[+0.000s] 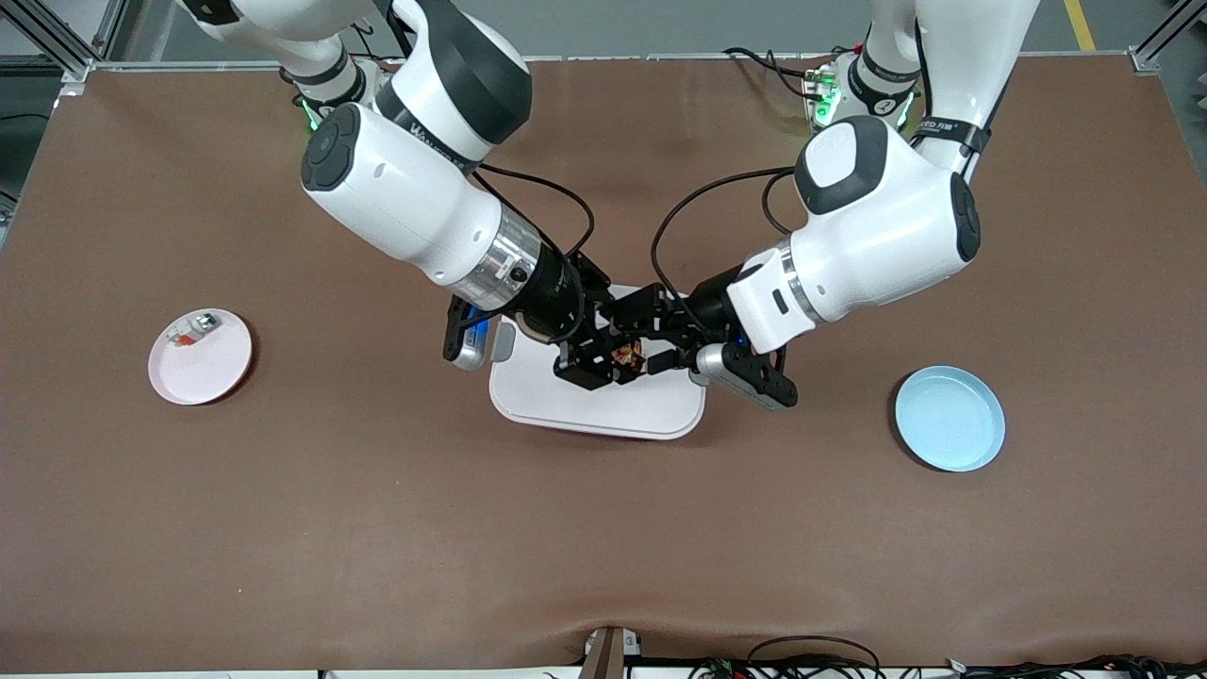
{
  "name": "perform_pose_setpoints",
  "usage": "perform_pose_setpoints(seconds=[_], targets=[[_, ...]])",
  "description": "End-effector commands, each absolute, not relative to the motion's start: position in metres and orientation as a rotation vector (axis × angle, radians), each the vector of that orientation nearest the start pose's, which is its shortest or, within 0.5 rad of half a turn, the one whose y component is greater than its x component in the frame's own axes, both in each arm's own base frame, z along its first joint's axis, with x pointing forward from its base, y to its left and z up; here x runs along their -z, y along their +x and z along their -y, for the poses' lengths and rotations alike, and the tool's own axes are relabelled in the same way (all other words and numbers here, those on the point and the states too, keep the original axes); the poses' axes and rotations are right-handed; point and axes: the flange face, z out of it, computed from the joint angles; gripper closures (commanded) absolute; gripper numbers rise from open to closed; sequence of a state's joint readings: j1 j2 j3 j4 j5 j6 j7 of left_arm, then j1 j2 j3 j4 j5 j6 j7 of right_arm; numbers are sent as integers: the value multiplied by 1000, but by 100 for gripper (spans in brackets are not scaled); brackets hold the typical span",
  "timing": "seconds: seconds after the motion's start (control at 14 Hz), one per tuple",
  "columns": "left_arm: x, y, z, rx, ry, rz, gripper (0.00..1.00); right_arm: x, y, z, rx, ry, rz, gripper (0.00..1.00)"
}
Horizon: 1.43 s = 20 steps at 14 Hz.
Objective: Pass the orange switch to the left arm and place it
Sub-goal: 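Grasp the switch with the left gripper above the white box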
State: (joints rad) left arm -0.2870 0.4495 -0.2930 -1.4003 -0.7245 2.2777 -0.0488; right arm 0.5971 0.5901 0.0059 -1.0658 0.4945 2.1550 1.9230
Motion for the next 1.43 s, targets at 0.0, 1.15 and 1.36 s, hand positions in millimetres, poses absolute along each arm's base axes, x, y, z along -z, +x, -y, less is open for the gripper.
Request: perform_pose_setpoints(seconds=[0.0,1.15,1.36], targets=[[-516,625,380,-205,2255,127,74,-557,619,-454,-424,-1805,-1698,100],[-533,631,351,-243,2274,120,100,-564,647,-365,-374,-2104,-1517,0],[-540,627,329,-194,2331,151,100,-570,654,-306,-397,-2281,-1365,0]])
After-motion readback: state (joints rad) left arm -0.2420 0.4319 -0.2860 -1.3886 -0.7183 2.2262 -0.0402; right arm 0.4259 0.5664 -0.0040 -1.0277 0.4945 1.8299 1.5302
